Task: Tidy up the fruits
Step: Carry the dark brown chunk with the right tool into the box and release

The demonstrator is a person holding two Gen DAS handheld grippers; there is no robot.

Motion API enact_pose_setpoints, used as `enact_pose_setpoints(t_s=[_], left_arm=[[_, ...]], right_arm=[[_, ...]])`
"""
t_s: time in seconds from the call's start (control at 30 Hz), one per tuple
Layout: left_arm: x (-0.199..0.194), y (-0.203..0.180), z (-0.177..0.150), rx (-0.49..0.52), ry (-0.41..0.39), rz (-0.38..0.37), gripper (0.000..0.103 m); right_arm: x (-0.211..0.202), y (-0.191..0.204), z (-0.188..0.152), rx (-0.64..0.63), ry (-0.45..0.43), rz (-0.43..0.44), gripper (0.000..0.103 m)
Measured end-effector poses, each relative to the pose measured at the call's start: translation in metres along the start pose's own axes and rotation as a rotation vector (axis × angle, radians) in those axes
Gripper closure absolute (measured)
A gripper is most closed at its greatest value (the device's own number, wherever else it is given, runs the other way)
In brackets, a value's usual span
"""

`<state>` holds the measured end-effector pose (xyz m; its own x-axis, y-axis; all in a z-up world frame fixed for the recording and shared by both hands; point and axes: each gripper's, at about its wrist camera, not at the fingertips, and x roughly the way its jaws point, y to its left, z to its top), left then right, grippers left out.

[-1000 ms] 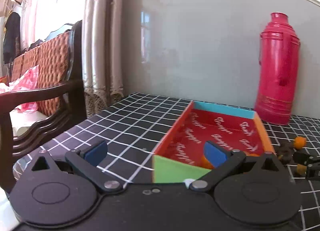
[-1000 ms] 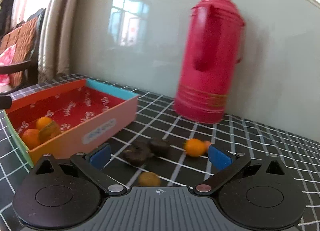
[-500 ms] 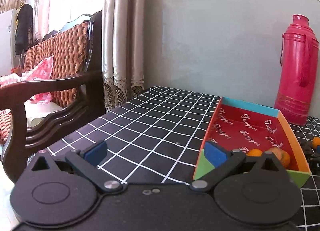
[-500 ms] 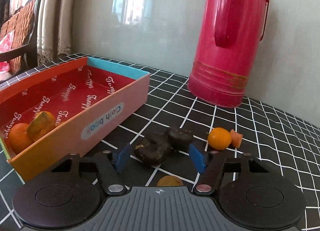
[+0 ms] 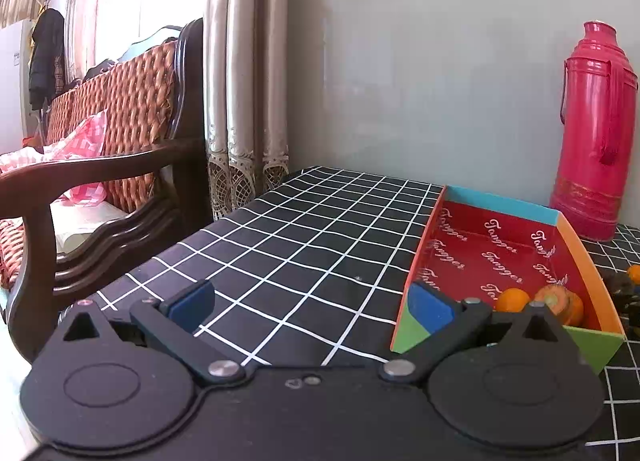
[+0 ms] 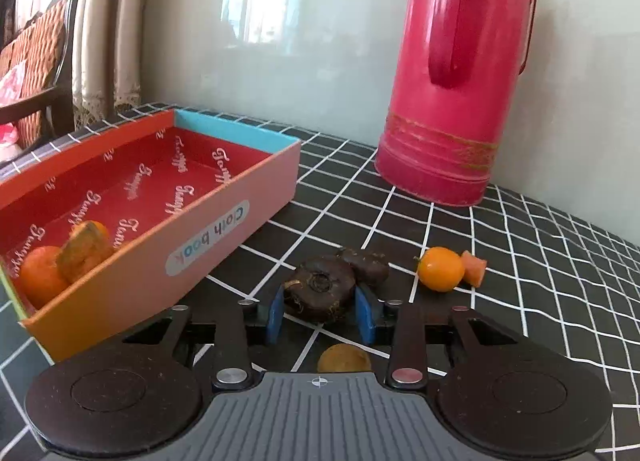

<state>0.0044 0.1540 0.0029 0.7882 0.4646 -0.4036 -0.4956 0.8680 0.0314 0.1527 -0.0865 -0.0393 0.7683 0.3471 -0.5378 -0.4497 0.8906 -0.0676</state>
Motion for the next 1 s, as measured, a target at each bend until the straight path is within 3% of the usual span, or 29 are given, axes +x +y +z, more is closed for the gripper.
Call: enact_pose_setpoints(t_s=[0.27, 0.53, 0.9, 0.93, 0.97, 1.0], left_arm=[[-0.001, 0.009, -0.002, -0.002, 0.011, 0.025, 0.006], [-0.004, 0.021, -0.003, -0.01, 0.018, 0.048, 0.006], [-0.003, 0.029, -0.004, -0.002, 0.031, 0.058, 0.006], [-0.003, 0.029, -0.004, -0.001, 0.032, 0.06, 0.006], [-0.003, 0.03, -0.004, -0.002, 0.032, 0.06, 0.006], [-0.003, 0.03, -0.004, -0.004, 0.032, 0.058, 0.006]], right_arm=[[-0.036, 0.023, 0.014, -0.006, -0.099, 0.03, 0.065], [-0.064, 0.066, 0.023, -0.048, -0.229, 0.137, 0.065], [-0.055, 0.127, 0.019, -0.133, -0.234, 0.267, 0.064], [-0.056, 0.131, 0.017, -0.144, -0.246, 0.26, 0.046], [-0.059, 0.132, 0.016, -0.147, -0.278, 0.258, 0.015], [-0.064, 0.131, 0.014, -0.139, -0.325, 0.262, 0.003]])
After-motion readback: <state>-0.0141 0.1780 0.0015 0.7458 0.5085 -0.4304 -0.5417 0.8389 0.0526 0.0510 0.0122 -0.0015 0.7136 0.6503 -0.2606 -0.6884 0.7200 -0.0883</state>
